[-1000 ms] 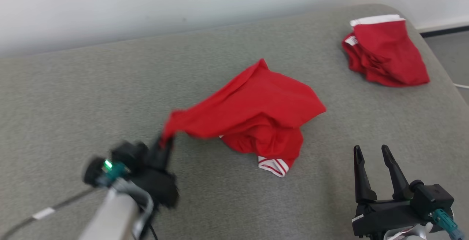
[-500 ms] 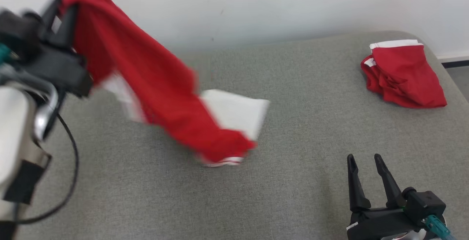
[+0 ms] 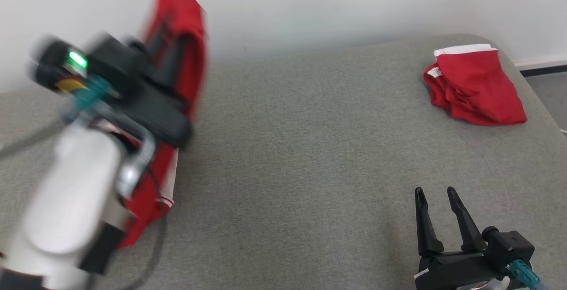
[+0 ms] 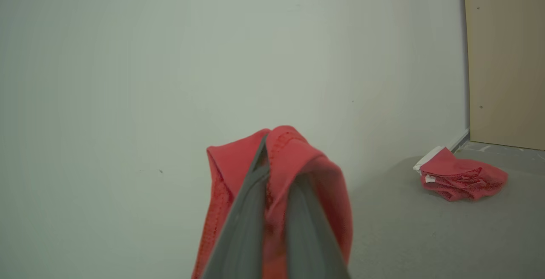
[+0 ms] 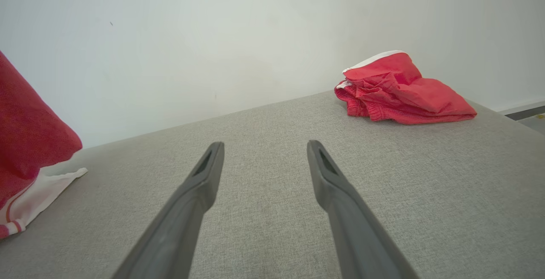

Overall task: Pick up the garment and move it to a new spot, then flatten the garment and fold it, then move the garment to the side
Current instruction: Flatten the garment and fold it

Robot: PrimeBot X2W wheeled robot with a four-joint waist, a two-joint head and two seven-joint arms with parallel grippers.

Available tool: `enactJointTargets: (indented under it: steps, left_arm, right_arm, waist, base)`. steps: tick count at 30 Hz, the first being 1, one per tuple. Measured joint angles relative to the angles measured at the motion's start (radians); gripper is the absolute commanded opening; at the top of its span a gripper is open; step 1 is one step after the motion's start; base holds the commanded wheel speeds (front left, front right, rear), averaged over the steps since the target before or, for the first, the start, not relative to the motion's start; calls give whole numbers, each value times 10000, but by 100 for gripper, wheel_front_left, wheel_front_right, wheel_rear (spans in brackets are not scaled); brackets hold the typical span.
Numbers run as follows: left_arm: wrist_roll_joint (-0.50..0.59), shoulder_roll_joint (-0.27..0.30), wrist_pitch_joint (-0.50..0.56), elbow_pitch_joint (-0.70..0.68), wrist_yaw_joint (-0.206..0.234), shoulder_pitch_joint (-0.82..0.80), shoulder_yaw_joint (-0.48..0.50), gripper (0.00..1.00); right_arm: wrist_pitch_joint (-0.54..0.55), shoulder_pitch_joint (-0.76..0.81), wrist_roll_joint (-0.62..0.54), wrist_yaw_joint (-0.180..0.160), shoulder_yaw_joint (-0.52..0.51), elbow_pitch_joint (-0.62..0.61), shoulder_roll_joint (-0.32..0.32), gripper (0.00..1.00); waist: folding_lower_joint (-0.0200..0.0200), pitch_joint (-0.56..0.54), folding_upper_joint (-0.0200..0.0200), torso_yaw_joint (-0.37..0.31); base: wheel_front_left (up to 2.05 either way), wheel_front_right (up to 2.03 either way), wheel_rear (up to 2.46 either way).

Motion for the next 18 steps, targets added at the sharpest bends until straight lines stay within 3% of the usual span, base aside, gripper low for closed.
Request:
enactJointTargets:
  steps: [11, 17, 18]
  left_arm:
    - [-552, -2591, -1133, 2520, 88, 2011, -1661, 0]
    - [-543, -3319, -1670, 4113, -79, 2040, -2867, 0]
    - [-543, -3381, -1709, 4311, -84, 2022, -3080, 24]
  right_arm:
    - [0, -429, 6, 0, 79, 40, 10, 100]
    - [0, -583, -4, 0, 38, 69, 8, 100]
    - [-2, -622, -4, 0, 38, 67, 8, 100]
  waist:
    - [0, 420, 0, -529]
    - [0, 698, 1, -855]
    - [1, 742, 0, -896]
  base:
    - [0, 0, 0]
    - [0, 0, 0]
    - [0, 0, 0]
